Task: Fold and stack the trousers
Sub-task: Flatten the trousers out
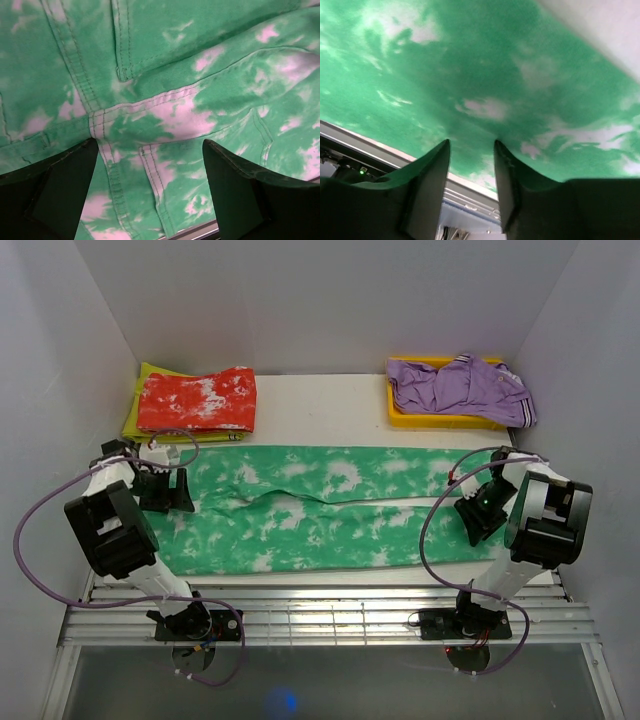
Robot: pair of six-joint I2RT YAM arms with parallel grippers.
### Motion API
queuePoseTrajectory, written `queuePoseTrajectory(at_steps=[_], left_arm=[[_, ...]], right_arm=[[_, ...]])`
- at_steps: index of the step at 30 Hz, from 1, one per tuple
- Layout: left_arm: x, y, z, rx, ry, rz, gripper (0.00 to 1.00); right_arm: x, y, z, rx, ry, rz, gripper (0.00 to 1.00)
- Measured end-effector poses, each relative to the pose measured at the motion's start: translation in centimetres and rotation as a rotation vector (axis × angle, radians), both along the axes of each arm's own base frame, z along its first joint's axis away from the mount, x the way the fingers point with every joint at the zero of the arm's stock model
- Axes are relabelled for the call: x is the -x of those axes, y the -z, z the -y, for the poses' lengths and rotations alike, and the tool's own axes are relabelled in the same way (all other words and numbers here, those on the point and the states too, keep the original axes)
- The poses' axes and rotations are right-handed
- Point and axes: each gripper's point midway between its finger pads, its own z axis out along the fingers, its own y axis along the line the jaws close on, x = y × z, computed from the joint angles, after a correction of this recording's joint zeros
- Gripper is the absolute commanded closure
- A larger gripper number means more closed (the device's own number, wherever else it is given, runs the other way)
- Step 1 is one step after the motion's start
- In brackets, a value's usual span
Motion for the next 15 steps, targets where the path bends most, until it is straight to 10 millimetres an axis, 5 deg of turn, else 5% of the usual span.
queuePoseTrajectory(at_steps=[2,4,11,15], left_arm=[[-0.6,-0.9,-0.2,0.010,0.009,0.027,0.03],[-1.8,-2.4,-0.4,0.018,0.023,0.073,0.02],[-7.9,-9.0,-2.2,-0.001,0.046,0.287,0.05],[-10.9,-7.6,-3.0,0.025,0.021,0.292,0.07]], right_arm=[[-0.9,-0.3,-0.4,-0.026,-0.006,0.037,0.30],[-2.7,-1.1,-1.0,-0.075,-0.028,0.111,0.24],[-14.7,-9.2,-1.7,-0.148,-0.052,0.493,0.38],[-20.8,-9.6,-2.6,-0.184,-0.036,0.578,0.44]])
